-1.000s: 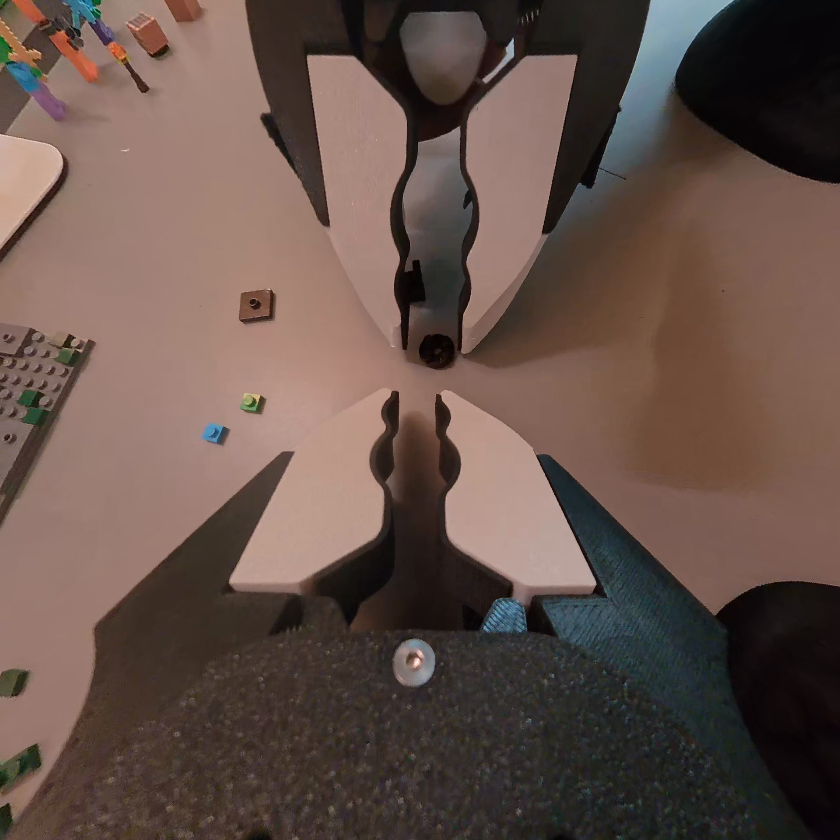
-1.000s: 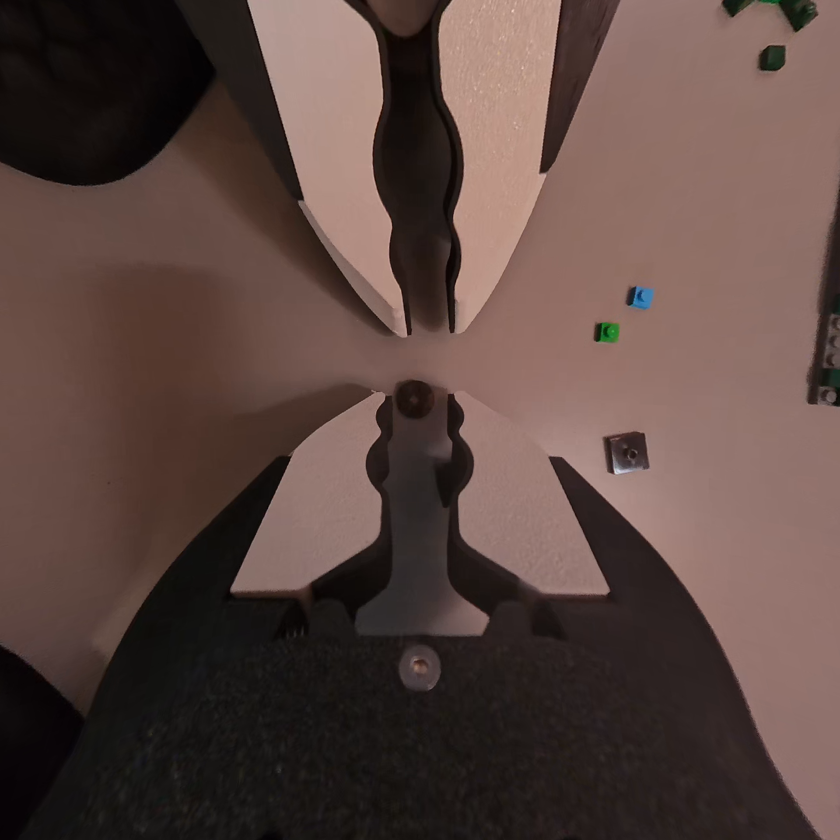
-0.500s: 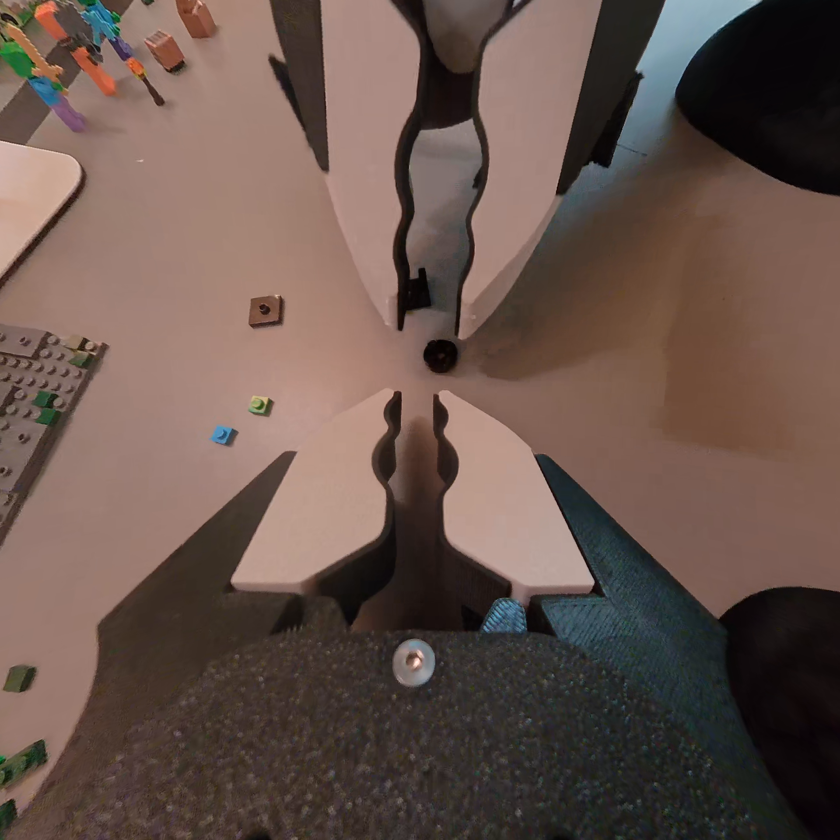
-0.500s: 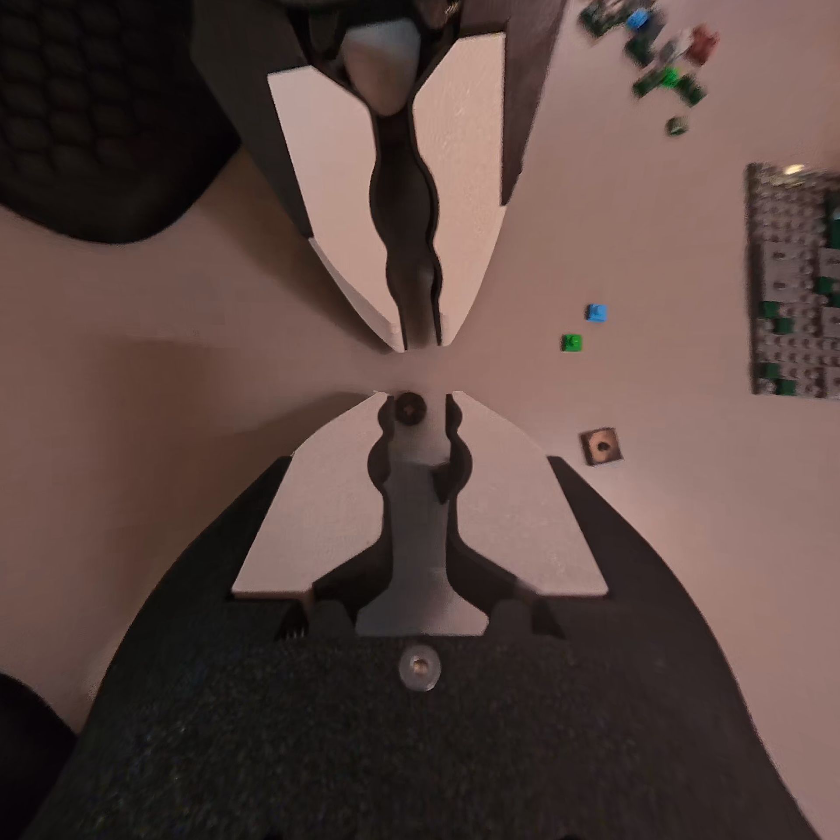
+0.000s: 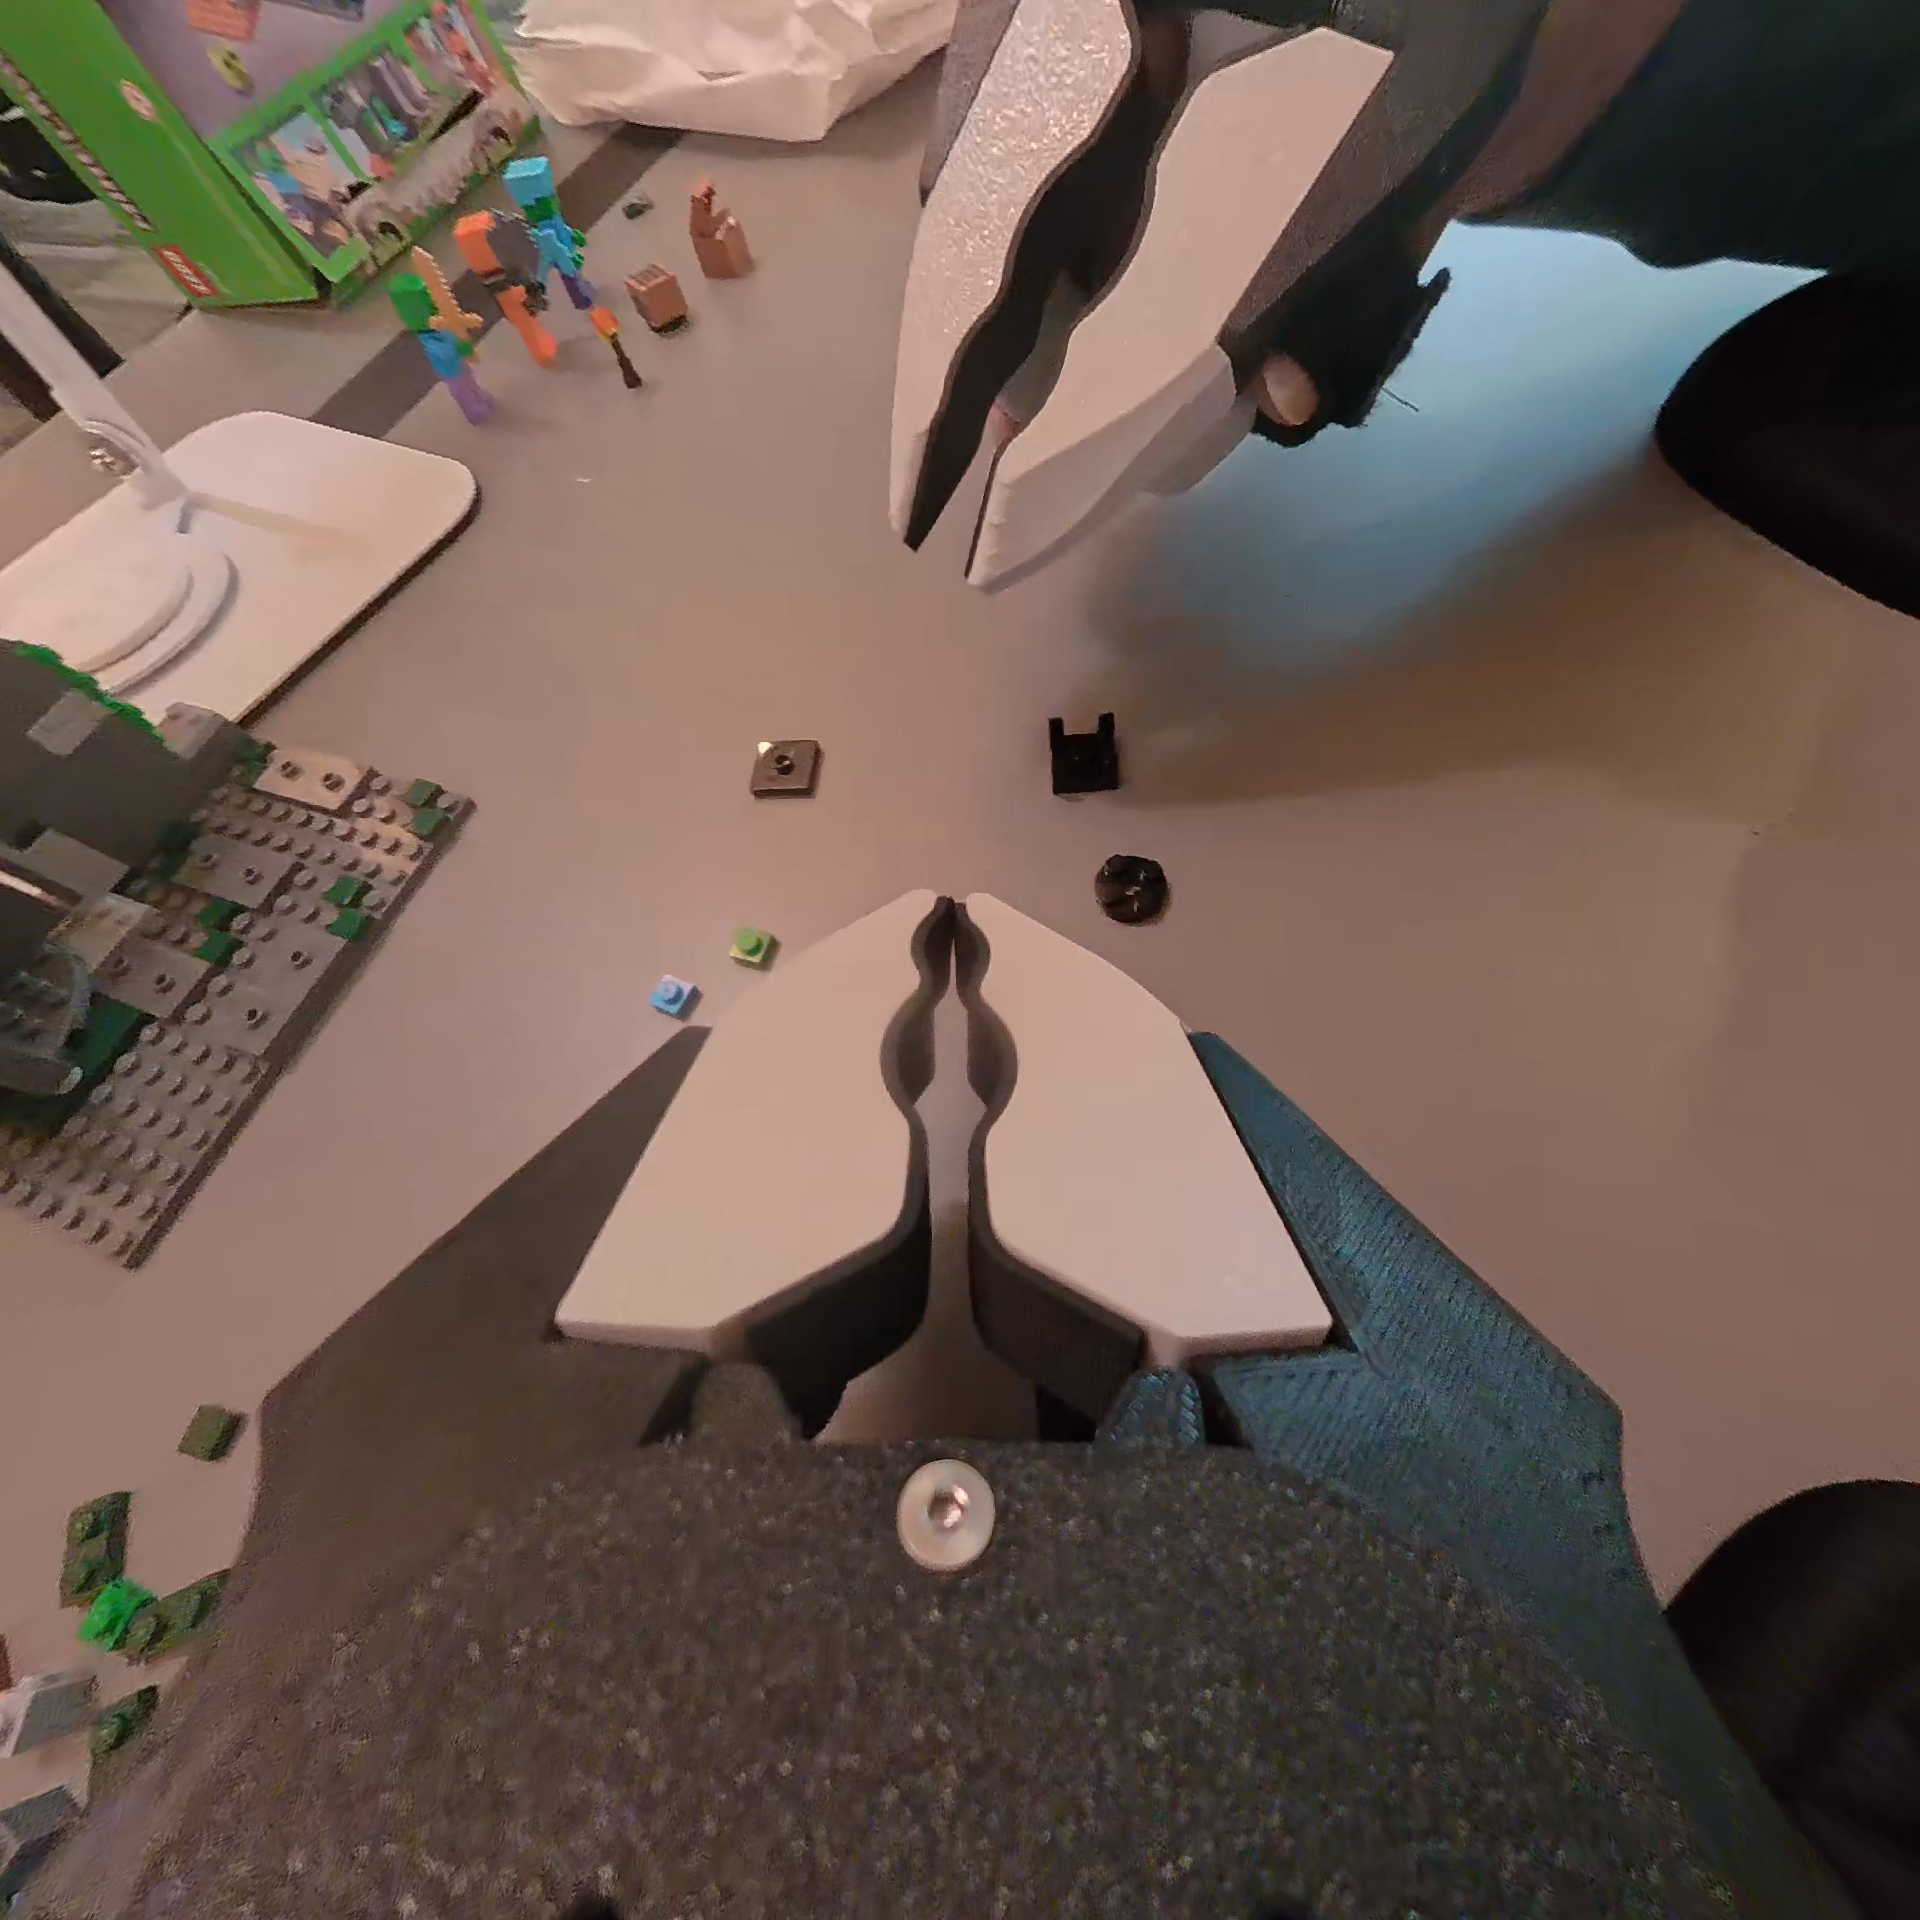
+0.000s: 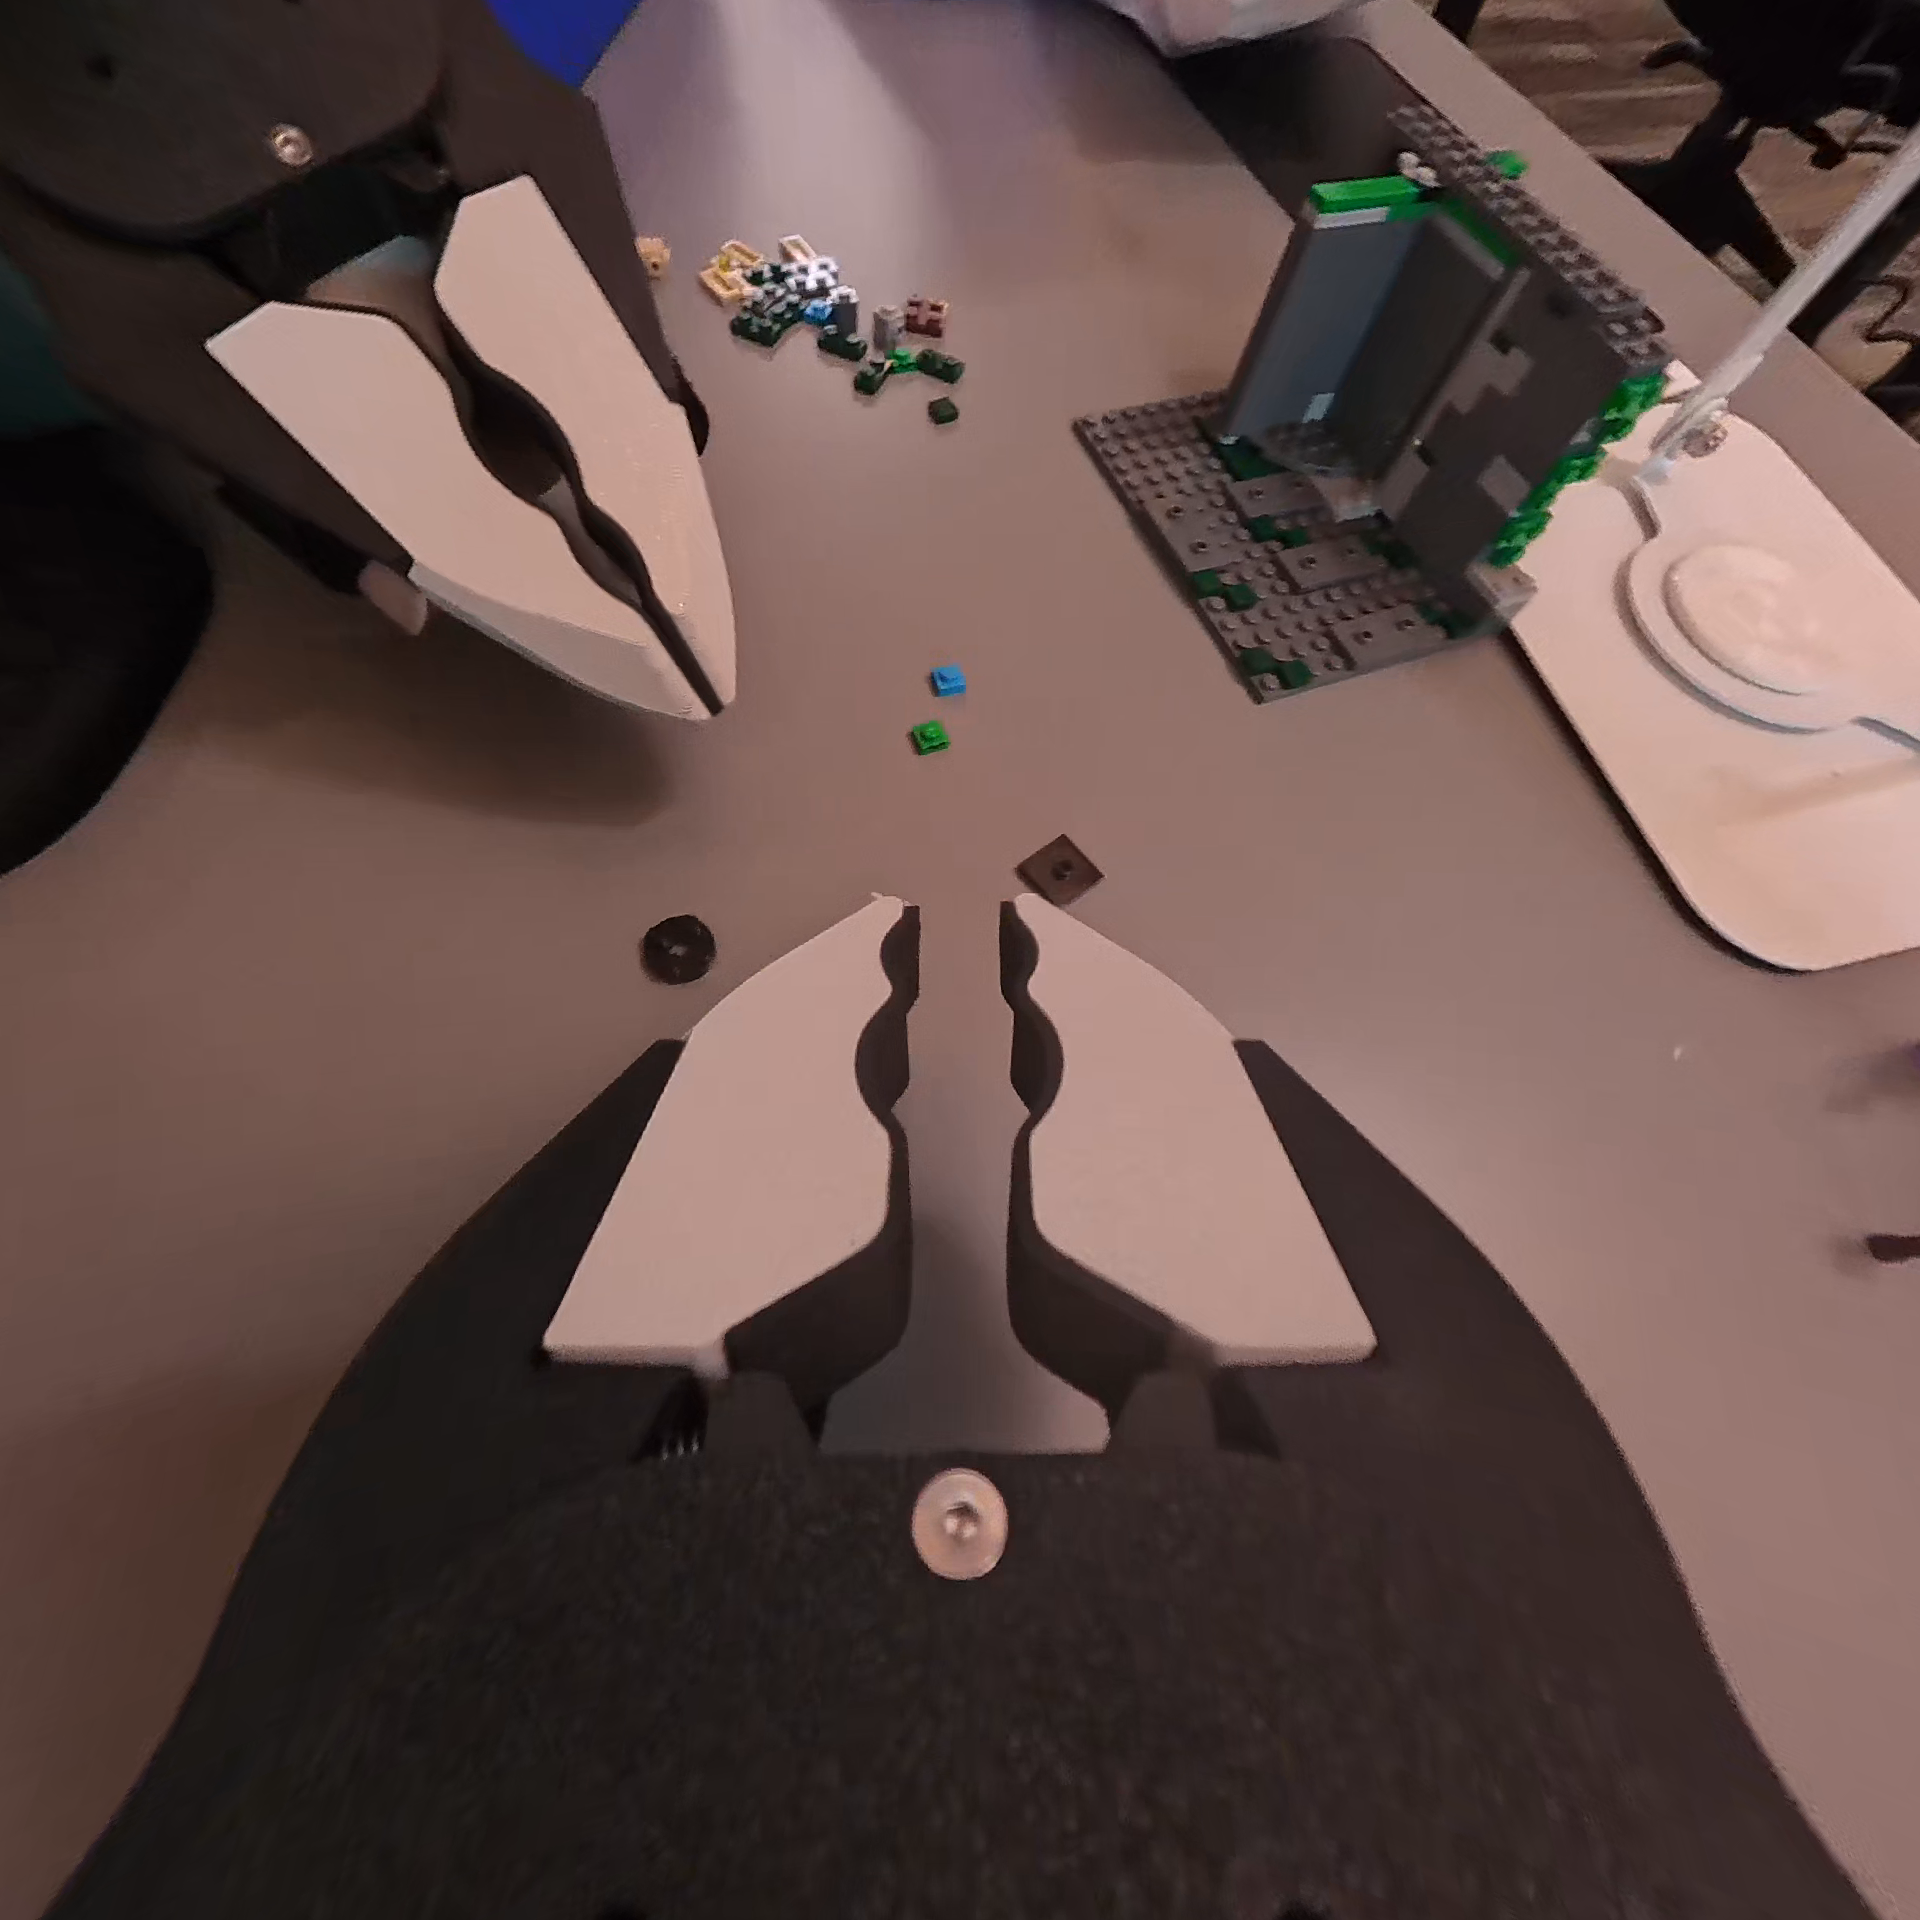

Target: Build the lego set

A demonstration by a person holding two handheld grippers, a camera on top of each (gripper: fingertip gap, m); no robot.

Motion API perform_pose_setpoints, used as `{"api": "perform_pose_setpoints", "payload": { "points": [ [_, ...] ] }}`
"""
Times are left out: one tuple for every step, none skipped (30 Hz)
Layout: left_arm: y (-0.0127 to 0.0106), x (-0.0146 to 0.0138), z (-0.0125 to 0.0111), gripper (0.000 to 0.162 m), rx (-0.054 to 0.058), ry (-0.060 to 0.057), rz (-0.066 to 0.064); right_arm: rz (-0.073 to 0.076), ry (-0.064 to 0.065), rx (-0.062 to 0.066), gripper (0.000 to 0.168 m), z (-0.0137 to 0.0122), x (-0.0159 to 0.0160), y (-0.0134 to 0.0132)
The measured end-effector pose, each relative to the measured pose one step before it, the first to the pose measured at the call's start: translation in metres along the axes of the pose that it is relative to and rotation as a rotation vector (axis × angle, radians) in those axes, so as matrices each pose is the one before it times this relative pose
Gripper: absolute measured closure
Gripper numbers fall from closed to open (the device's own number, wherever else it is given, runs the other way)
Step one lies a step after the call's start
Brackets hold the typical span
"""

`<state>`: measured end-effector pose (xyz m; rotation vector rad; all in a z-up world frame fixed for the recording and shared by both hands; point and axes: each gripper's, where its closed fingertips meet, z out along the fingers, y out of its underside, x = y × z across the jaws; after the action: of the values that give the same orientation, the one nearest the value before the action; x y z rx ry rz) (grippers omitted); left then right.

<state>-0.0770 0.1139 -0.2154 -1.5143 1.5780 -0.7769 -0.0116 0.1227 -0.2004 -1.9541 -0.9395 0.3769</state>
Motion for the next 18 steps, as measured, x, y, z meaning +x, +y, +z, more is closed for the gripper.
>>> {"api": "perform_pose_setpoints", "payload": {
  "points": [
    [0.00009,-0.00175,-0.0004,0.162,0.0022,-0.0075,-0.0049,0.0124,0.0119,0.0064,0.154,-0.00005,0.00276,-0.00037],
    [0.00002,-0.00162,-0.00025,0.162,0.0018,-0.0068,-0.0041,0.008,0.0089,0.0034,0.154,-0.00004,0.00197,0.00002],
    [0.00016,-0.00139,-0.00011,0.162,0.0015,-0.0062,-0.0029,0.0049,0.0058,0.0017,0.154,-0.00011,0.00136,0.00027],
    [0.00017,-0.00107,-0.00004,0.162,0.0005,-0.0053,-0.0016,0.003,0.0051,0.0027,0.154,-0.0001,0.00105,0.00014],
    [0.00015,-0.00076,0.0,0.162,0.0001,-0.0039,-0.0005,0.002,0.0032,0.0022,0.154,-0.00026,0.00074,0.00026],
    [0.00006,-0.00041,0.00014,0.162,-0.0001,-0.0022,0.0007,0.0014,0.0025,0.0007,0.154,-0.00012,0.00069,0.0003],
    [-0.00009,-0.00038,0.00009,0.162,0.0003,-0.0028,0.0017,0.0005,0.0044,0.0008,0.154,-0.00006,0.00094,0.00025],
    [-0.00035,-0.00025,0.00016,0.162,0.0026,-0.0026,0.0016,-0.0013,0.0032,0.0019,0.154,-0.00022,0.00085,0.00013],
    [-0.00028,0.00006,0.00025,0.162,0.0013,0.0004,0.0014,-0.0015,0.0011,0.0023,0.154,-0.00011,0.0008,0.00005],
    [0.00007,-0.00009,0.00047,0.162,-0.001,0.0002,0.0012,0.0004,0.0005,0.0013,0.154,0.00001,0.00106,0.00036],
    [0.00012,-0.00025,0.00046,0.162,-0.0004,-0.0012,0.0022,0.0025,-0.0002,0.0002,0.154,0.00023,0.0011,0.00047],
    [0.00039,0.00008,0.0004,0.162,-0.0019,0.0009,0.0018,0.004,0.0004,0.0017,0.154,0.00029,0.00128,0.00032],
    [0.00075,-0.00021,0.00032,0.162,-0.0033,0.0006,-0.0003,0.0049,0.0014,0.0032,0.154,0.00028,0.00128,0.00007],
    [0.00037,-0.00032,0.00002,0.162,-0.0014,-0.0011,0.0001,0.0049,0.0011,0.0033,0.154,0.00012,0.001,-0.00022],
    [0.0,-0.00015,-0.00033,0.162,0.0009,-0.0006,0.0004,0.0039,0.0005,0.0038,0.154,0.00008,0.00063,-0.00029],
    [-0.00038,-0.00027,-0.00022,0.162,0.0022,-0.0006,-0.0009,0.0026,0.0005,0.0034,0.154,-0.00021,0.00025,-0.00025],
    [-0.0004,-0.0002,-0.00012,0.162,0.003,-0.0006,-0.0018,0.0009,0.0016,0.0019,0.154,-0.00022,0.00009,-0.00016],
    [-0.00023,-0.00008,0.00007,0.162,0.0012,0.0001,-0.0017,-0.0008,0.0027,0.0013,0.154,-0.00033,0.00002,-0.00031]
  ]
}}
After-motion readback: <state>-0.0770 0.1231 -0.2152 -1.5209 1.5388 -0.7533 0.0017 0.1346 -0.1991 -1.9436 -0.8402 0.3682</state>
